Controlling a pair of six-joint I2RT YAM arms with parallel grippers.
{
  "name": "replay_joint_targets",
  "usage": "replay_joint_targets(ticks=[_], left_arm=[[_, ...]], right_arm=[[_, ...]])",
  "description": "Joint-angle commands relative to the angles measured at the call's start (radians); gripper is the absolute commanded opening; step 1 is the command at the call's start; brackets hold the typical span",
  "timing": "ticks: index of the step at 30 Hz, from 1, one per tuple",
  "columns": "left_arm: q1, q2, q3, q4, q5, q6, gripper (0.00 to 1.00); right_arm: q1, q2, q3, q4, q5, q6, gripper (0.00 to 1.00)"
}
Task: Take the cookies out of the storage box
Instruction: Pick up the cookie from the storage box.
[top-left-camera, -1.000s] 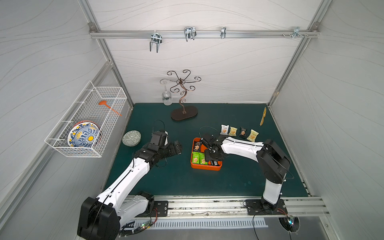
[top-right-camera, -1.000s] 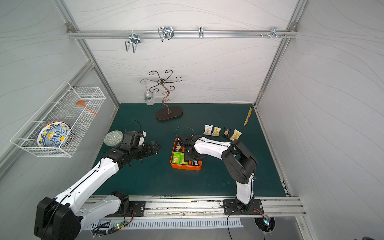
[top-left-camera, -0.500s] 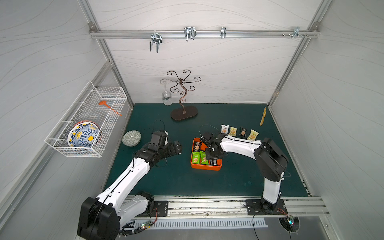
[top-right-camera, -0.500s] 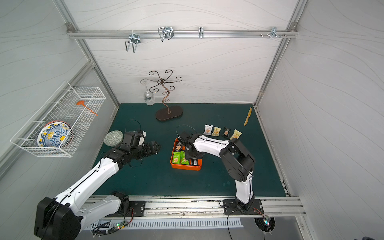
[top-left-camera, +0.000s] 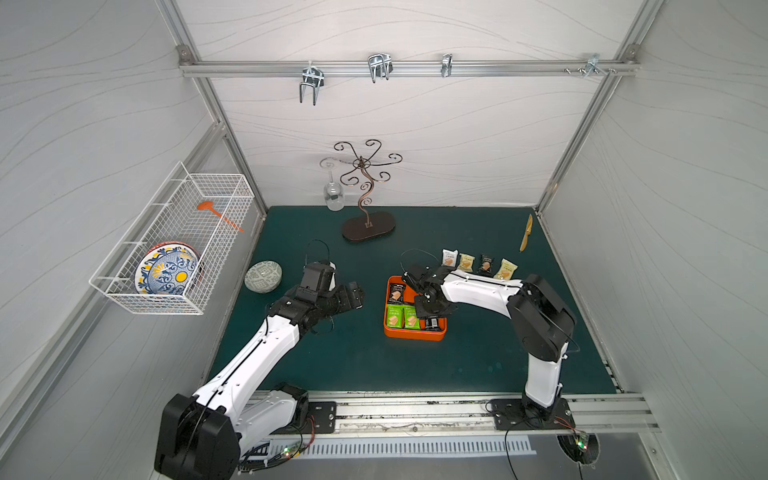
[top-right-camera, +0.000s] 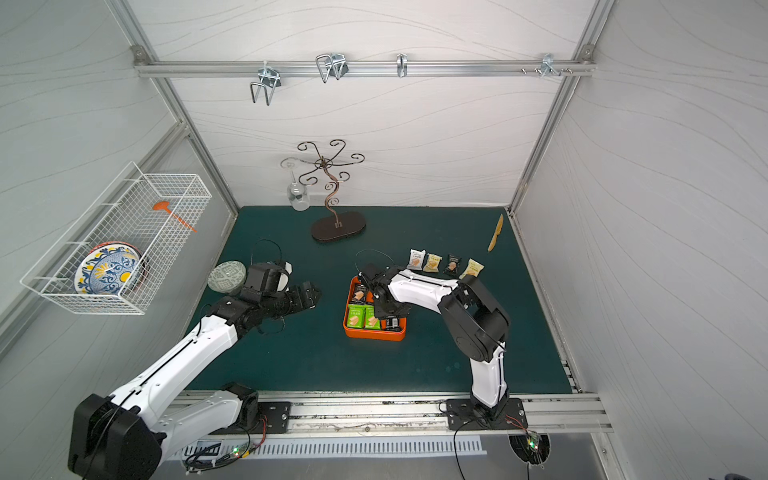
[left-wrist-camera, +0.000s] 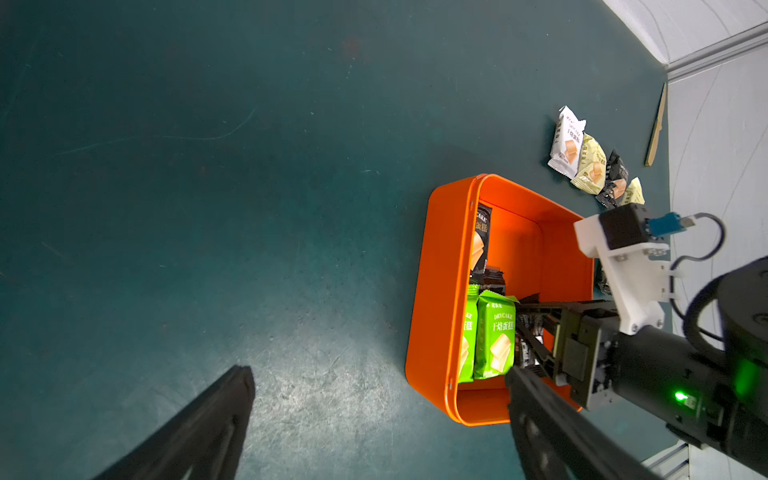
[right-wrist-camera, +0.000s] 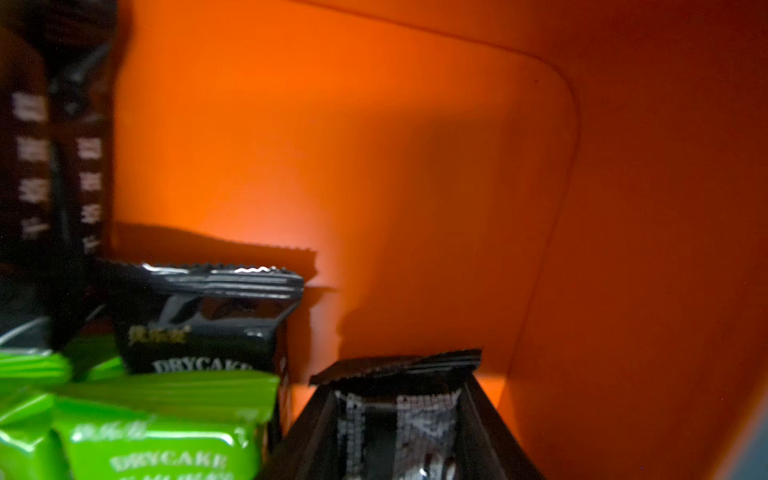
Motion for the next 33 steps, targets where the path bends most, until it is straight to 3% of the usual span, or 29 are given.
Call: replay_joint_targets(ticks=[1, 18, 33], left_arm=[[0.000, -0.012, 0.005, 0.015, -0.015, 0.017, 0.99], [-0.001, -0.005, -0.003, 0.023, 0.001, -0.001, 0.99], [0.000, 0.018, -0.020, 0.046, 0.046, -0.046, 0.98]], right_arm=[[-0.013, -0.061, 0.014, -0.068, 0.038, -0.018, 0.42], [-0.090, -0.221, 0.027, -0.064, 0.011, -0.036, 0.42], [-0.274, -0.355, -0.087, -0.003, -0.073, -0.074, 0.42]])
